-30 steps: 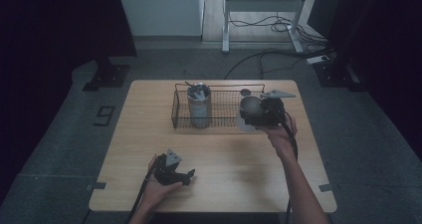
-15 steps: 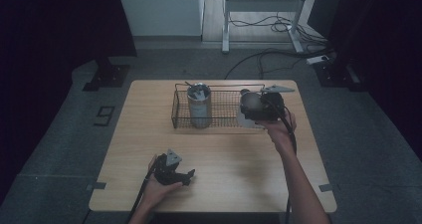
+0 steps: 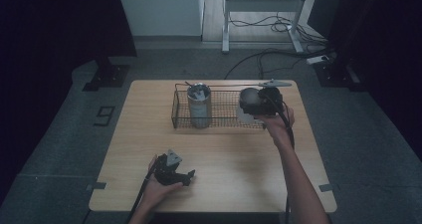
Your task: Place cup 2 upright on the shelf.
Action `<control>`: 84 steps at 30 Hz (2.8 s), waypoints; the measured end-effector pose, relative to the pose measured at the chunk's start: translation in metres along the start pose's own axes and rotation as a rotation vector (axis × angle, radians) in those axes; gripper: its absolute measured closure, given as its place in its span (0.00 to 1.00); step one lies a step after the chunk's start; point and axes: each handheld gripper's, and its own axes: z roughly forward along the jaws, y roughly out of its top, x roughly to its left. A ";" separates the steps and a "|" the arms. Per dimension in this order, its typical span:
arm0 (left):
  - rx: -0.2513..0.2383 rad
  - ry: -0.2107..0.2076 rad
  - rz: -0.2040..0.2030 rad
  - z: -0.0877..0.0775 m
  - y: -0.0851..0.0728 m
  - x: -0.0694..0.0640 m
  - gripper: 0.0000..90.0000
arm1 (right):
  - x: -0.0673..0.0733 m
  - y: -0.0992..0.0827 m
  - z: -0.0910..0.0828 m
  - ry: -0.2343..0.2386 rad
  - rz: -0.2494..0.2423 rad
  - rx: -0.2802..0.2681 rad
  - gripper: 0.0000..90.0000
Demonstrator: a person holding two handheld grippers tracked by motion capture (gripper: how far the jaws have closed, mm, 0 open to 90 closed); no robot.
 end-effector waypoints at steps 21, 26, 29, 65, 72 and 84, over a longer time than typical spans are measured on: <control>-0.004 0.000 -0.001 -0.001 -0.001 0.002 0.07 | -0.010 0.017 0.021 -0.031 0.016 0.000 0.07; -0.005 -0.001 -0.001 -0.001 -0.001 0.002 0.07 | -0.011 0.020 0.027 -0.037 0.019 0.011 0.07; -0.007 0.000 -0.003 -0.001 -0.001 0.002 0.07 | -0.012 0.023 0.029 -0.037 0.023 0.012 0.07; -0.020 -0.012 0.001 -0.002 0.000 0.000 0.10 | -0.018 0.027 0.089 -0.059 -0.018 0.071 0.07; -0.018 -0.013 -0.004 -0.002 0.000 0.000 0.10 | -0.018 0.022 0.102 -0.052 -0.022 0.089 0.07; -0.011 -0.008 0.001 -0.001 -0.001 0.001 0.10 | -0.023 0.004 0.123 -0.053 -0.033 0.156 0.07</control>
